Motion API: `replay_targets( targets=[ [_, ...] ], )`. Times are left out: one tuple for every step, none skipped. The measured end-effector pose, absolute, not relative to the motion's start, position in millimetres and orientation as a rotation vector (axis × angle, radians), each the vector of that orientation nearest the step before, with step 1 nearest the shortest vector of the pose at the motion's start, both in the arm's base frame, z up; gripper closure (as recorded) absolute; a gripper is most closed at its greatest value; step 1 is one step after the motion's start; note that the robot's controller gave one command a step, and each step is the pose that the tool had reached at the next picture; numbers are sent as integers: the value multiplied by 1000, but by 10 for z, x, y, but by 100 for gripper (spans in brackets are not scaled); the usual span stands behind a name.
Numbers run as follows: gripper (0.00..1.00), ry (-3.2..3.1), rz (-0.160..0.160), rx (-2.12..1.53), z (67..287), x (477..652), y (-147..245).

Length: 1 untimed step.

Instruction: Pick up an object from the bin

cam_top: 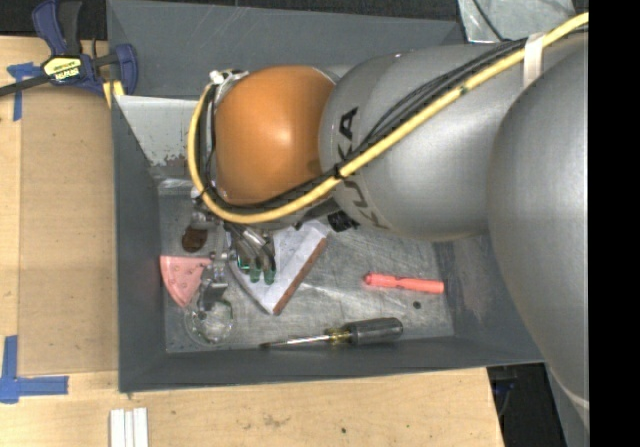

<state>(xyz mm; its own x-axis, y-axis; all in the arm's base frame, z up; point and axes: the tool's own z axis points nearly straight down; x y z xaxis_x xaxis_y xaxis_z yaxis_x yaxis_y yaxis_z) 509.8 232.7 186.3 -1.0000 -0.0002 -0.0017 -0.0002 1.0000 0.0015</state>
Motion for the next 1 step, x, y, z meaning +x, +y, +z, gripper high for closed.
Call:
replay_targets(
  targets=[
    [100, 3109, 3, -389, 807, 5134, 2418]
  ],
)
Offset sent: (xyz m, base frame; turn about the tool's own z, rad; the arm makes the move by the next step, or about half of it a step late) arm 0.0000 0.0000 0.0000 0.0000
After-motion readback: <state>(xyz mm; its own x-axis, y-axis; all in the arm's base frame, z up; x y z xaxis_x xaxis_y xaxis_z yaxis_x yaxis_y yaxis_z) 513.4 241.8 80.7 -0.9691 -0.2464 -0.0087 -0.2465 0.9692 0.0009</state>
